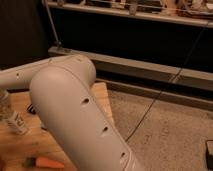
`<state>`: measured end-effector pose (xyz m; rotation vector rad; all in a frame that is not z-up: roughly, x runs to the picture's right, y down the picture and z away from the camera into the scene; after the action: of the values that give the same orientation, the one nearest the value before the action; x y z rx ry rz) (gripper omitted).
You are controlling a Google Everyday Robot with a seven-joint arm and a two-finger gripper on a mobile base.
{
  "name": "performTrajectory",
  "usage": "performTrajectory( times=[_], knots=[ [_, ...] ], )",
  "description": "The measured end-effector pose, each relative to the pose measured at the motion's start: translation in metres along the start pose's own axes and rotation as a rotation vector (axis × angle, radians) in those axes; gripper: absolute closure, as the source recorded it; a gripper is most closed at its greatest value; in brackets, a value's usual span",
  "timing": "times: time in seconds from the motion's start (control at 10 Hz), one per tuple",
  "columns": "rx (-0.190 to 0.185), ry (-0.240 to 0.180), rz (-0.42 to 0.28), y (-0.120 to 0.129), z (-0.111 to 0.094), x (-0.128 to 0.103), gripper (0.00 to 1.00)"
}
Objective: Knock the bottle over
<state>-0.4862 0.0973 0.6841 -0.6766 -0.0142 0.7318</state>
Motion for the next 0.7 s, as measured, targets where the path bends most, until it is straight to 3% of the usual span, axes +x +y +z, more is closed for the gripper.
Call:
performTrajectory(
  times=[0.7],
  knots=[
    [-0.008, -0.043, -0.048, 0.011, -0.001, -0.032, 1.00]
  ],
)
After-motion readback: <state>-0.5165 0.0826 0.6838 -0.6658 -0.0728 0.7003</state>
